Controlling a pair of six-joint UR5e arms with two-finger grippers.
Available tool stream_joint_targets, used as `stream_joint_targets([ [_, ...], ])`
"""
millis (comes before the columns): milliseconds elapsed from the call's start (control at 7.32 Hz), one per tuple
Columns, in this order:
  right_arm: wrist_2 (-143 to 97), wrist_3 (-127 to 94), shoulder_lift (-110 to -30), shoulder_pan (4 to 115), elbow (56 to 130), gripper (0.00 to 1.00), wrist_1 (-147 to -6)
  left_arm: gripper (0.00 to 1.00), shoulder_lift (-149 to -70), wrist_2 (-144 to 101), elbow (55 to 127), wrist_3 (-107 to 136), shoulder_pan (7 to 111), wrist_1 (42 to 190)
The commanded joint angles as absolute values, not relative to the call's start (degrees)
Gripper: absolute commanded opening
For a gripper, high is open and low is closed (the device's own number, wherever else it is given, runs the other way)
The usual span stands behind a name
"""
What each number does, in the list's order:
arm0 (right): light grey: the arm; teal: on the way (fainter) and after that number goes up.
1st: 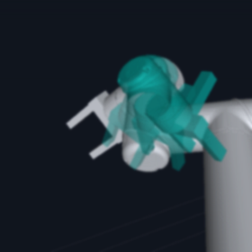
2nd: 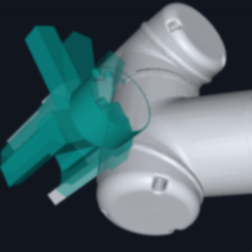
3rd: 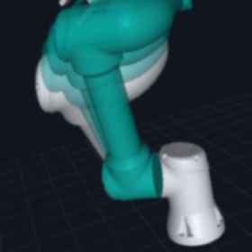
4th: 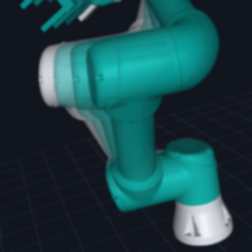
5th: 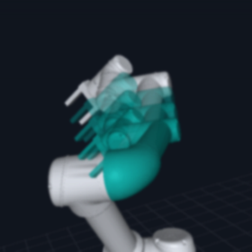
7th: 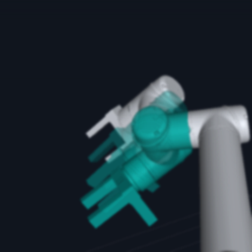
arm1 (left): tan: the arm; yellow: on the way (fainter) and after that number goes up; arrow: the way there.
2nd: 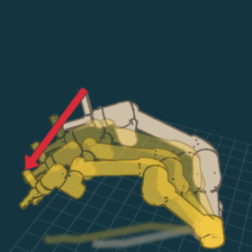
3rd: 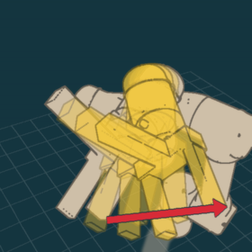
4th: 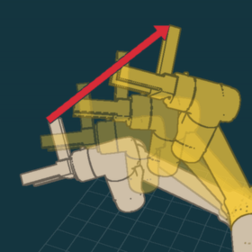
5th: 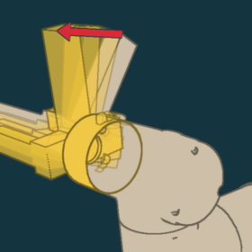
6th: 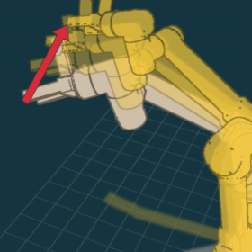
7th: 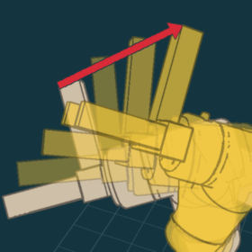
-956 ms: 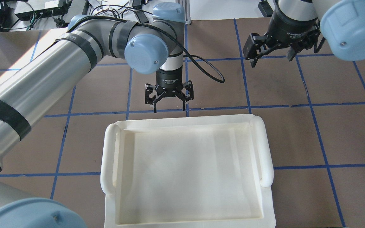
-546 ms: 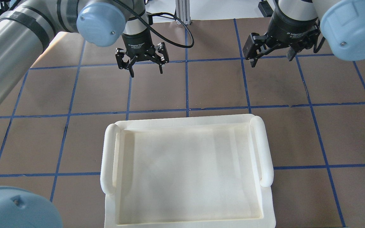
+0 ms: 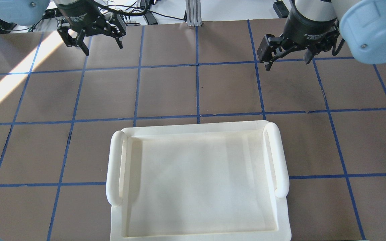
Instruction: Put scissors in drawer and close it
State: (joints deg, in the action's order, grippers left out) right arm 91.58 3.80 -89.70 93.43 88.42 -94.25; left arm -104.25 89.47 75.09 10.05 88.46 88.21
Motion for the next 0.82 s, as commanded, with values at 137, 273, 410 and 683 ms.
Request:
stream_joint_targets([
  [137, 91.50, 3.87, -89.74, 93.43, 88.42, 1.00, -94.31, 1.00, -98.81, 91.84, 78.73, 1.36, 84.46, 87.89],
  [273, 91.58, 3.87, -89.74, 93.43, 88.42, 1.00, -94.22, 1.00, -96.18, 91.41, 82.67, 0.27, 84.46, 87.37],
  [410, 91.50, 3.87, -89.65, 93.43, 88.42, 1.00, -94.22, 1.00, -93.37, 90.88, 85.58, 0.18, 84.64, 87.28],
  [683, 91.58, 3.87, -89.65, 93.43, 88.42, 1.00, -94.22, 1.00, -88.88, 88.09, 89.01, 0.18, 84.73, 87.80],
])
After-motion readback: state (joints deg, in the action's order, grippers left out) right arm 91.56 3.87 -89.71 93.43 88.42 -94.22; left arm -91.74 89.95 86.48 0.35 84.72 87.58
